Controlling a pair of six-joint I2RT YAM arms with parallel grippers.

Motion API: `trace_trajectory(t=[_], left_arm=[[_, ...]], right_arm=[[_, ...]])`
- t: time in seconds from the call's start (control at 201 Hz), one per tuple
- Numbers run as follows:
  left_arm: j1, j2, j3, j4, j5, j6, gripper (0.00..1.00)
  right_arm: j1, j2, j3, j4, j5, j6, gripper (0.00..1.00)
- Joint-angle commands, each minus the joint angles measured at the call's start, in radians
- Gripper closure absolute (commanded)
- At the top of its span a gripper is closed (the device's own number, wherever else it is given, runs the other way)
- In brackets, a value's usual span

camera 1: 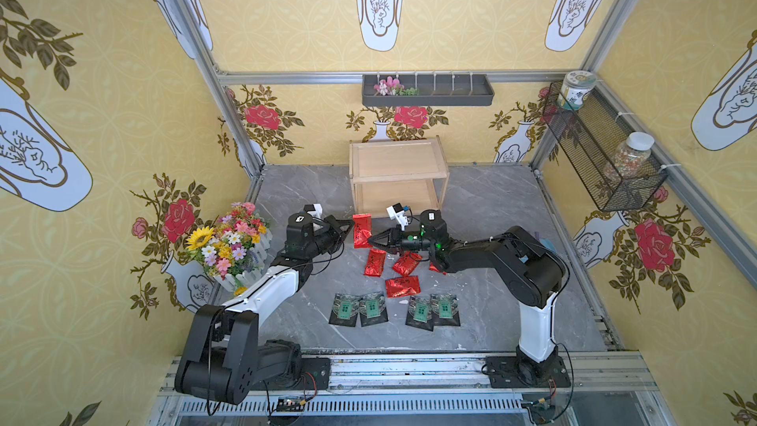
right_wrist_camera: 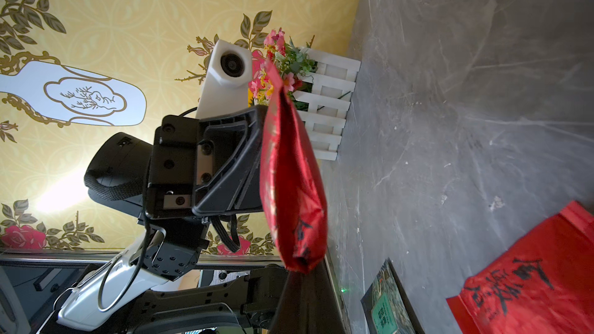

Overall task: Place the tea bags on the shelf by color
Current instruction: Pick up the tea bag from the center of the board, then place the tea bag on the shelf.

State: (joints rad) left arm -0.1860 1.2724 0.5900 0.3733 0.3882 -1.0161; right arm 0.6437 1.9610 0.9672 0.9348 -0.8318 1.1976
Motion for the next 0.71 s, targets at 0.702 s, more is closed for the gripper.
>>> trace_trajectory(t=[0.702], left_arm=[[0.062, 0.025, 0.267, -0.326, -0.094, 0.279, 0.64]], right_arm=[[-0.145, 0.098, 0.932, -1.193, 0.120, -0.548, 0.97]])
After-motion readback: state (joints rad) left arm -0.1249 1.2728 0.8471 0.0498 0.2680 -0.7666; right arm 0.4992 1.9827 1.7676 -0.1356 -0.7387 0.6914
